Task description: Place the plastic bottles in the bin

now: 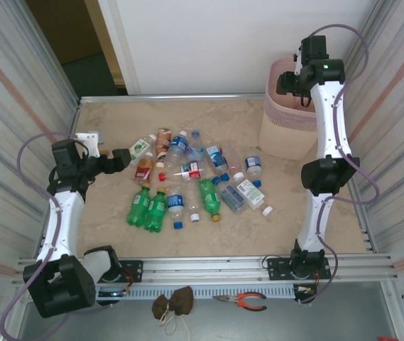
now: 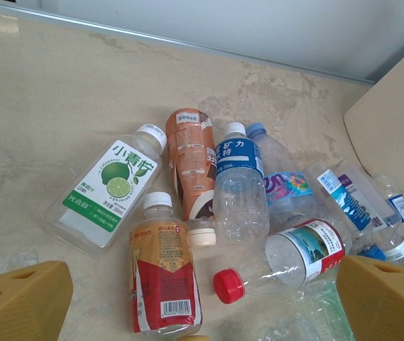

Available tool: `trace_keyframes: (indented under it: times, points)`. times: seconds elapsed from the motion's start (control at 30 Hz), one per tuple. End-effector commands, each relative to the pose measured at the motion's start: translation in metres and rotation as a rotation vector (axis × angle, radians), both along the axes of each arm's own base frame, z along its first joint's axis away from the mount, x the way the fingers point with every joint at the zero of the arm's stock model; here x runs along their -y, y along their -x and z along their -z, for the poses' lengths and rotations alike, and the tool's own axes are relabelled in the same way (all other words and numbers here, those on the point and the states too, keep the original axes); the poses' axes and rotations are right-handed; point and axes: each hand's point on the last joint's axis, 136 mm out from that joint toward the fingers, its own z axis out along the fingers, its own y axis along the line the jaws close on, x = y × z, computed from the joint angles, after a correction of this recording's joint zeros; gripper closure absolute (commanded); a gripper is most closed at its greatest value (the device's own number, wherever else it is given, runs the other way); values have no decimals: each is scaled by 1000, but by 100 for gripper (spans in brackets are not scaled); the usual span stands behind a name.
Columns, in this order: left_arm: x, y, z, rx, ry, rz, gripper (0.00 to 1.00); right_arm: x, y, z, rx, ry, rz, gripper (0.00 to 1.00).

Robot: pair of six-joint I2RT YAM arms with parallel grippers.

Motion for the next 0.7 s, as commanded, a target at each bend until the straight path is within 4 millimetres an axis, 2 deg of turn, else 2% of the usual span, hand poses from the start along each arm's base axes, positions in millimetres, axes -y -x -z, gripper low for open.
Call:
trace_keyframes:
  times: [0.0, 0.13, 0.37, 0.6, 0.67]
  points:
    - [0, -4, -12, 28, 28, 8, 4, -5, 31, -31, 29, 23, 7, 33]
    - [1, -4, -14, 31, 33, 11, 4, -22, 53, -41, 44, 43, -18, 33]
    - [0, -3, -14, 37, 27, 7, 4, -55, 91, -37, 37, 55, -78, 33]
    - [0, -3, -13, 41, 22, 4, 4, -75, 125, -9, 22, 54, -115, 33]
    - [0, -3, -12, 37, 23, 5, 4, -80, 135, 14, -11, 49, -124, 33]
